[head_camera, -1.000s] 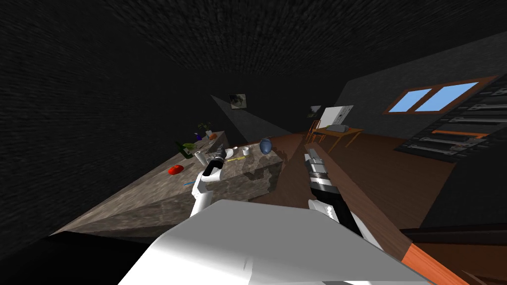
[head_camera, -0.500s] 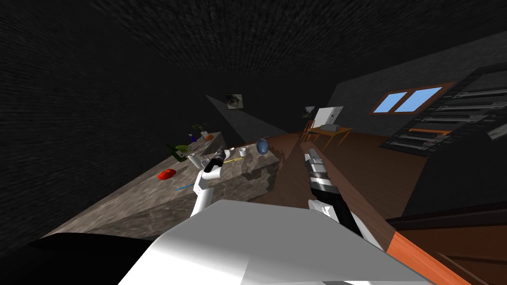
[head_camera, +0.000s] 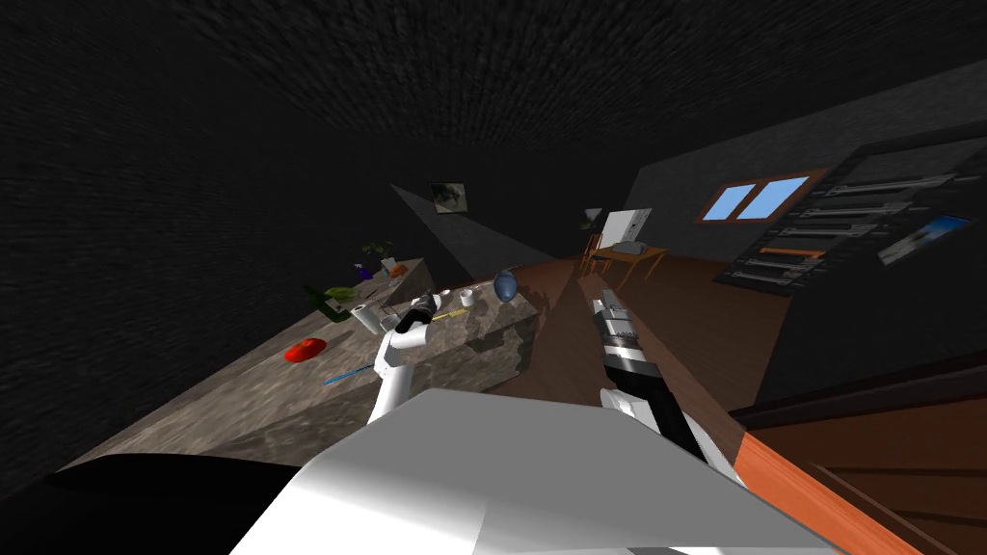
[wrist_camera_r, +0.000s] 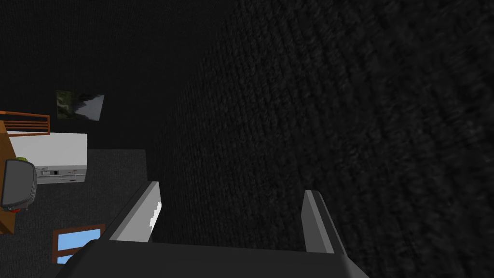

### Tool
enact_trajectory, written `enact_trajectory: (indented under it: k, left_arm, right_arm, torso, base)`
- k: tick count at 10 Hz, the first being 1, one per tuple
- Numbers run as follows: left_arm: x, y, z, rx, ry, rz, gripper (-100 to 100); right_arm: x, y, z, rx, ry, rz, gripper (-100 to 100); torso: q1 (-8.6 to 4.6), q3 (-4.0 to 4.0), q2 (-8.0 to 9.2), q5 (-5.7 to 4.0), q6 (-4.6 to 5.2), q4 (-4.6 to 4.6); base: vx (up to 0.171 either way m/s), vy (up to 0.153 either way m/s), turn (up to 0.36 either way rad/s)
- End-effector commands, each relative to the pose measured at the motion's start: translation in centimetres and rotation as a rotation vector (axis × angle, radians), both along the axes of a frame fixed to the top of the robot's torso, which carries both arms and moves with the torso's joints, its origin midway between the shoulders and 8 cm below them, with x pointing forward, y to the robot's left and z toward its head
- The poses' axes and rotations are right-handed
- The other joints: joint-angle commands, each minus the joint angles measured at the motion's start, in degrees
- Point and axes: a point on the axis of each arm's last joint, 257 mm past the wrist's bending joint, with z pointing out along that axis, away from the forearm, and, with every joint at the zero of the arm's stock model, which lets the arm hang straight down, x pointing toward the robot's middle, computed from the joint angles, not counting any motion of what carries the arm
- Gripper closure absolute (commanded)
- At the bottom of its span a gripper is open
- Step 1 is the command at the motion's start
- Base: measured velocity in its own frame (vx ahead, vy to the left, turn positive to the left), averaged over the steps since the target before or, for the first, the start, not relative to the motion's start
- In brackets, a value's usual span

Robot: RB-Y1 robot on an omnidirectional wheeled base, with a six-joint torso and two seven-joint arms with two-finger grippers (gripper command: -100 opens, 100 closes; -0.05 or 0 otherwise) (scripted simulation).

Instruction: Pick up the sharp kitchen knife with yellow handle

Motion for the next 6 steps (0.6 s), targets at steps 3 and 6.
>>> enact_trajectory:
  k: [3, 6]
  left_arm:
    - [-0.5, 1.8, -3.1, -0.054, 0.1, 0.052, -100]
    - [-0.9, 2.5, -4.7, -0.078, 0.148, 0.073, -100]
  right_arm:
    - [0.0, 0.0, 0.0, 0.0, 0.0, 0.0, 0]
    - [0.0, 0.0, 0.0, 0.0, 0.0, 0.0, 0]
  torso:
    - [0.01, 0.01, 0.01, 0.0, 0.0, 0.0]
    - [0.03, 0.02, 0.03, 0.01, -0.01, 0.01]
  base:
    - [0.027, -0.015, -0.077]
    - [0.018, -0.008, -0.056]
